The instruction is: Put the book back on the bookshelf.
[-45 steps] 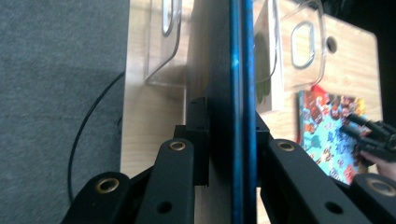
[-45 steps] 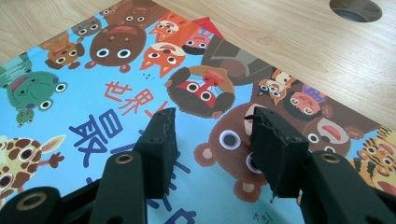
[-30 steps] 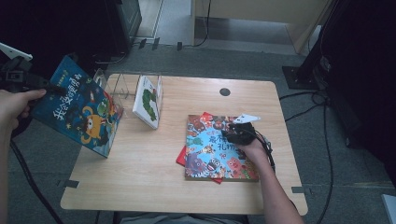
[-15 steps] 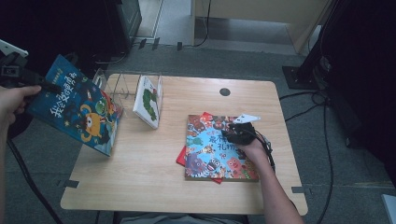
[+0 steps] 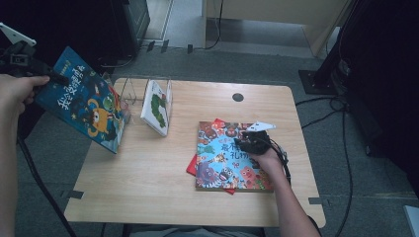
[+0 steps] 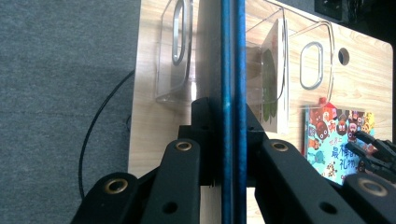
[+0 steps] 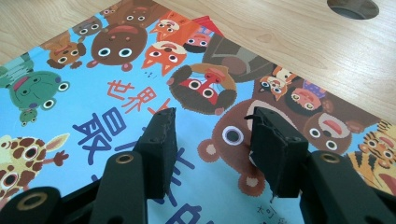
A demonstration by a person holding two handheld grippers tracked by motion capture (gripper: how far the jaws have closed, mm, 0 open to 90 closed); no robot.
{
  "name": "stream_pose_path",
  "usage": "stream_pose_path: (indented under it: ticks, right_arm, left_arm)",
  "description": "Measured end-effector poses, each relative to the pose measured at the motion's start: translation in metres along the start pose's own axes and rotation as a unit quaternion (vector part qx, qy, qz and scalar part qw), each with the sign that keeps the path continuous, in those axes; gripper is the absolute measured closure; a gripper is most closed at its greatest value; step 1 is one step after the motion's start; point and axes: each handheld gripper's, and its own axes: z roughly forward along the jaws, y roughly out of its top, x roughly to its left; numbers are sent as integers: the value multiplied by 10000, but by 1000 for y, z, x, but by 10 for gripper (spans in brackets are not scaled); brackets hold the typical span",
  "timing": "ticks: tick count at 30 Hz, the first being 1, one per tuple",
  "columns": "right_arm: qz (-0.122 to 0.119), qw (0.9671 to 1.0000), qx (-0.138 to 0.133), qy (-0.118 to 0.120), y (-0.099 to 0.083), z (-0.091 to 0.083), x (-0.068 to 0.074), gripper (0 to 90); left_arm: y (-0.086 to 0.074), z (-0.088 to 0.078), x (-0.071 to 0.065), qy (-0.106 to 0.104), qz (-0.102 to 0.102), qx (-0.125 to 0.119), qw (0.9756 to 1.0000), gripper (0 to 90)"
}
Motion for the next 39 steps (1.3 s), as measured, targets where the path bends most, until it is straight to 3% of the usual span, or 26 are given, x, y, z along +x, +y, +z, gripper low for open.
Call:
stream_pose_path:
  ticks: [14,24,27,32,39]
  right_arm:
    - [14,9999,6,-113,-10,-11,12,506]
    - [25,9999,8,-143,-15,-16,14,500]
    - [32,9999,2,-140,-15,-17,14,500]
    - [44,9999,4,-135,-15,-17,14,500]
    - [40,9999,1,-131,-15,-17,13,500]
  left_arm:
    - [27,25,3,-134,63,36,9999,823]
    - [28,27,7,-71,178,-82,9998,797]
    - [26,27,8,18,224,-124,9997,708]
    - [25,25,12,-137,288,-222,9992,649]
    - [23,22,14,-177,249,-171,9994,618]
